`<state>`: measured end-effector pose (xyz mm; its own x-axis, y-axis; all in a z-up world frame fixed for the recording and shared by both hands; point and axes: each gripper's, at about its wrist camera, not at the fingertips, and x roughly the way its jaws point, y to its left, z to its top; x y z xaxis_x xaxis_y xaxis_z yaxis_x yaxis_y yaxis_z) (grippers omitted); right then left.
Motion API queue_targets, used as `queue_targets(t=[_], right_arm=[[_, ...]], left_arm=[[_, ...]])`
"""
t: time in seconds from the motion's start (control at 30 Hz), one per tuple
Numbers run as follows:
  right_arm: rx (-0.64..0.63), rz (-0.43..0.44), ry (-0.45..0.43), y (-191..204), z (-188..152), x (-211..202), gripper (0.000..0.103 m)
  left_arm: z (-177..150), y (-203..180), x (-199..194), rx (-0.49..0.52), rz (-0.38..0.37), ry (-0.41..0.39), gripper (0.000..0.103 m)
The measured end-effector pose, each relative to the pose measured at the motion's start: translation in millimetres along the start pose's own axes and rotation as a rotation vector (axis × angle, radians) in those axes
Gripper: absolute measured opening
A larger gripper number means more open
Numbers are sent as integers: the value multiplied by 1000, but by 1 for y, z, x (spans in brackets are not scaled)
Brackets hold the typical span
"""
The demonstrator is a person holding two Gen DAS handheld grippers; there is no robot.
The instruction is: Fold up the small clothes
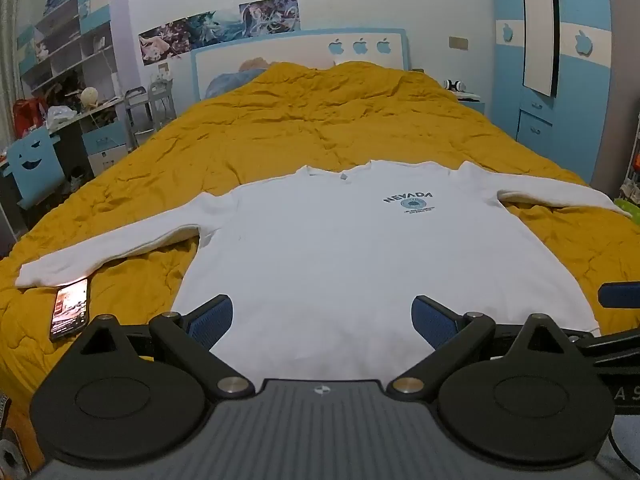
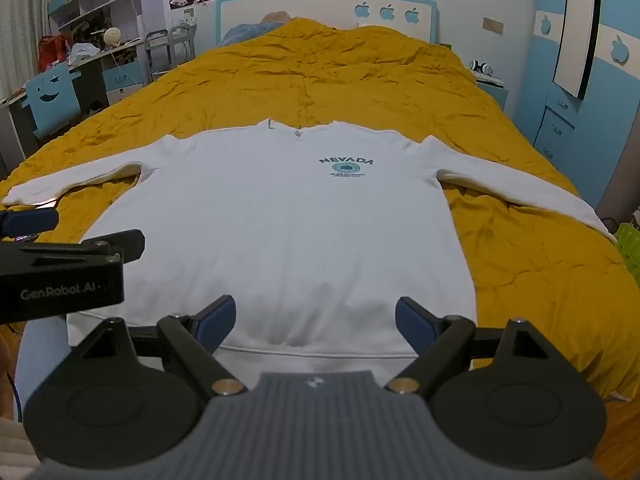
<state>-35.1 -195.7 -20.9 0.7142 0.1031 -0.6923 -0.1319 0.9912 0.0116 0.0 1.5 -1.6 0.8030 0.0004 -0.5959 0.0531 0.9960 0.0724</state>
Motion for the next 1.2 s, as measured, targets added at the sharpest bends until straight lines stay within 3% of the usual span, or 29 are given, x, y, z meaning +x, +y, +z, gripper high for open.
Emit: queue_targets(t=[1.2], right_arm=[[6, 3, 3, 1, 0, 1, 83]], left_arm=[[5, -2, -1, 22, 12, 7, 103]])
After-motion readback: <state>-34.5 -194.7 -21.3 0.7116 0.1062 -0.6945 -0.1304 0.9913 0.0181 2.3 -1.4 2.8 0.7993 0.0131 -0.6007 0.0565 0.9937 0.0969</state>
